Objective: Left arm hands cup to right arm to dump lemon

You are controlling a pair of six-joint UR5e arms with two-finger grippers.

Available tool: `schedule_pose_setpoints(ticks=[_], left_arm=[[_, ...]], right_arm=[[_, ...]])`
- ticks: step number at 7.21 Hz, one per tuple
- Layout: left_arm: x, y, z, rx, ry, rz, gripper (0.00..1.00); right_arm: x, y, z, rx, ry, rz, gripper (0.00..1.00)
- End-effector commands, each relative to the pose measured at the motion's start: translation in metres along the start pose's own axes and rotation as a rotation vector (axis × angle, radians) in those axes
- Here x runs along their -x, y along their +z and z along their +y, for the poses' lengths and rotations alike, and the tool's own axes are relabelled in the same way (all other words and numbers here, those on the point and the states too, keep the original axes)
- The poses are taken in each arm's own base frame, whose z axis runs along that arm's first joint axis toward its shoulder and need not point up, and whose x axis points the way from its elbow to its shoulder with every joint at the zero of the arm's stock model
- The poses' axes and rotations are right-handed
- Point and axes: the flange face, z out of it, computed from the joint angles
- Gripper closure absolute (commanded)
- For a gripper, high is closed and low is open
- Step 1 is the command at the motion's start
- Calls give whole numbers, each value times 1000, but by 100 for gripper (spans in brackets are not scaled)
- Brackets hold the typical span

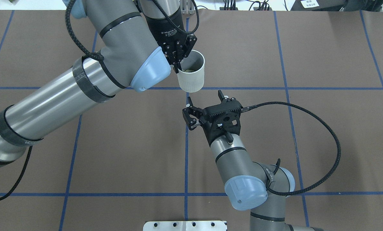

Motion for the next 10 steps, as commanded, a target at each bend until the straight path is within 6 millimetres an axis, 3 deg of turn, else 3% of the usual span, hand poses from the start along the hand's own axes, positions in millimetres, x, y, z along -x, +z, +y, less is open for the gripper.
schedule_pose_setpoints(ticks=[1, 10], left_arm=[[-1, 4, 7, 9, 8, -1, 100], [-7, 24, 35, 40, 28, -16, 100]], right_arm=[[1, 2, 8, -18, 16, -4, 0], [3, 1, 16, -7, 1, -4, 0]])
